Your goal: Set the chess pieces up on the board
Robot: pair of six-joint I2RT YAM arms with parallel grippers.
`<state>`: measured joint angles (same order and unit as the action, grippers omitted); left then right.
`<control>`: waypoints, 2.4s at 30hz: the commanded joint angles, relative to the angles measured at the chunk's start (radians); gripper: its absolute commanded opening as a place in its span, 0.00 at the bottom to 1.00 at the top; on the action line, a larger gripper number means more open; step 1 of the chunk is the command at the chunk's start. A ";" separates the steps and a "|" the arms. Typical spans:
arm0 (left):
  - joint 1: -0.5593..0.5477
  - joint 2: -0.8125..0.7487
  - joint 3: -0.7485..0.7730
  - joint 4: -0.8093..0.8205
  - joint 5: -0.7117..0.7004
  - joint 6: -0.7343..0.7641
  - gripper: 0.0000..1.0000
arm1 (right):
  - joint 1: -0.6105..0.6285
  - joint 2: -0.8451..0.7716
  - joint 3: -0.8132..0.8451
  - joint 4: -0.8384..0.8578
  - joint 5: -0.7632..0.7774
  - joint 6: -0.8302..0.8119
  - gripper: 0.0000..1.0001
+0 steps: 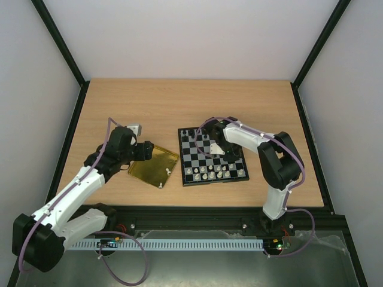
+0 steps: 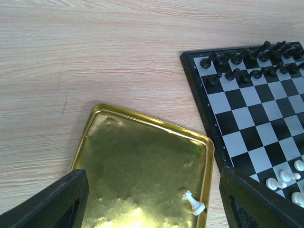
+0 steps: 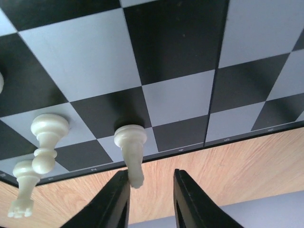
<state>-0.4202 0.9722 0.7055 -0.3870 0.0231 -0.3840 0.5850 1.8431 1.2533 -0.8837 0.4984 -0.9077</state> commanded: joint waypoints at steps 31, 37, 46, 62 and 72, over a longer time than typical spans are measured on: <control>-0.142 -0.236 -0.058 0.080 0.019 0.127 0.71 | -0.374 -0.355 -0.349 0.429 -0.794 0.430 0.24; -0.143 -0.205 -0.055 0.080 0.062 0.123 0.70 | -0.374 -0.335 -0.345 0.430 -0.775 0.421 0.24; -0.142 -0.205 -0.058 0.083 0.064 0.122 0.70 | -0.375 -0.325 -0.369 0.397 -0.738 0.390 0.27; -0.142 -0.192 -0.062 0.083 0.076 0.120 0.70 | -0.374 -0.351 -0.364 0.366 -0.719 0.396 0.06; -0.142 -0.185 -0.062 0.085 0.086 0.120 0.70 | -0.371 -0.551 -0.363 0.233 -0.810 0.394 0.02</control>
<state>-0.5625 0.7845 0.6540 -0.3199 0.0971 -0.2726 0.2146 1.3716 0.8928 -0.5259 -0.2398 -0.5110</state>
